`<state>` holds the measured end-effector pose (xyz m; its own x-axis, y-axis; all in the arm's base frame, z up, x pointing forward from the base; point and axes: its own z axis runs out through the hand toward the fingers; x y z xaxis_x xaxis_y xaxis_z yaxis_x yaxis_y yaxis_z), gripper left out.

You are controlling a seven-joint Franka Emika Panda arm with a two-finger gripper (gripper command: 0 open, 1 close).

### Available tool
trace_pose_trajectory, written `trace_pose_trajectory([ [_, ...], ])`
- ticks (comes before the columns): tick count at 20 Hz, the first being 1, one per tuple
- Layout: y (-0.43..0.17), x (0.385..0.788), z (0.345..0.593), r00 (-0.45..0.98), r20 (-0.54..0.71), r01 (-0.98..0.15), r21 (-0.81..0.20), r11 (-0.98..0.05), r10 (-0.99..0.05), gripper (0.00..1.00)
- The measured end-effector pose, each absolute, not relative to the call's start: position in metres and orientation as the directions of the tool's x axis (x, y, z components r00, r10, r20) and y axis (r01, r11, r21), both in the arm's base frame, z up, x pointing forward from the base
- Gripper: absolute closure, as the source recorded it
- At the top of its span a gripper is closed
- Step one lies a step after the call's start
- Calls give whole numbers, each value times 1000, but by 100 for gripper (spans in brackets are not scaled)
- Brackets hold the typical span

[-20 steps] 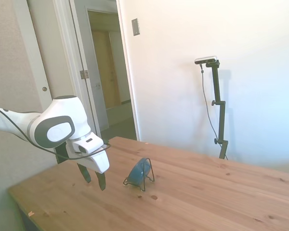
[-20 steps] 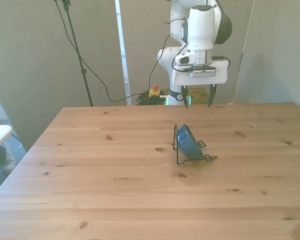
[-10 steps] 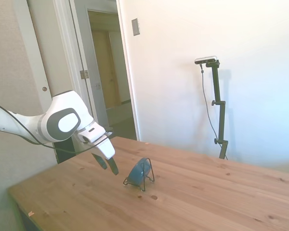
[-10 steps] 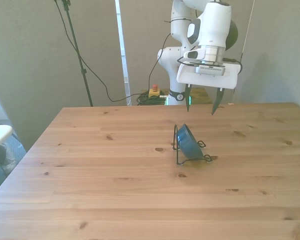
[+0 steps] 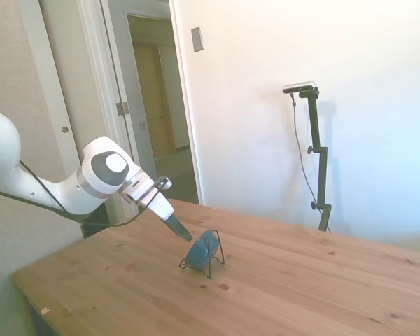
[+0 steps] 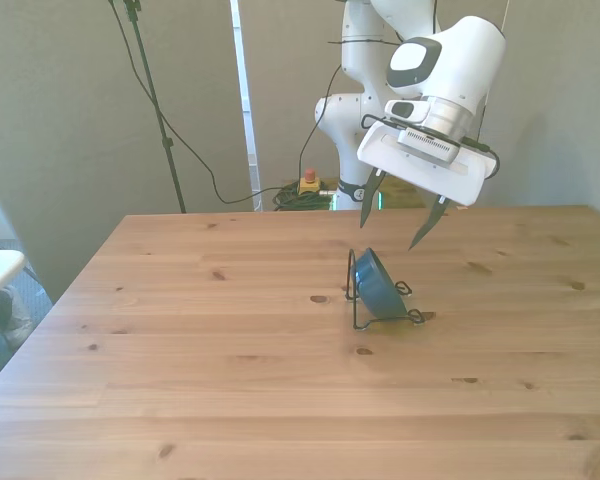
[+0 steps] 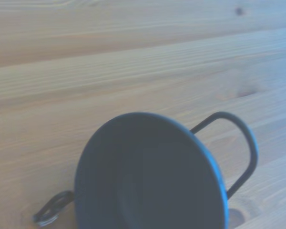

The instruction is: Unload the bowl

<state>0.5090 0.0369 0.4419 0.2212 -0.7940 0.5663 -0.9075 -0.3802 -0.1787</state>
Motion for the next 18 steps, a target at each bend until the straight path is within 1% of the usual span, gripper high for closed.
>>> trace_pose_trajectory([
  [6, 44, 522, 428, 188, 587, -923, -169, -347, -787, 0],
  [18, 28, 534, 419, 165, 591, -939, -151, -309, -790, 0],
])
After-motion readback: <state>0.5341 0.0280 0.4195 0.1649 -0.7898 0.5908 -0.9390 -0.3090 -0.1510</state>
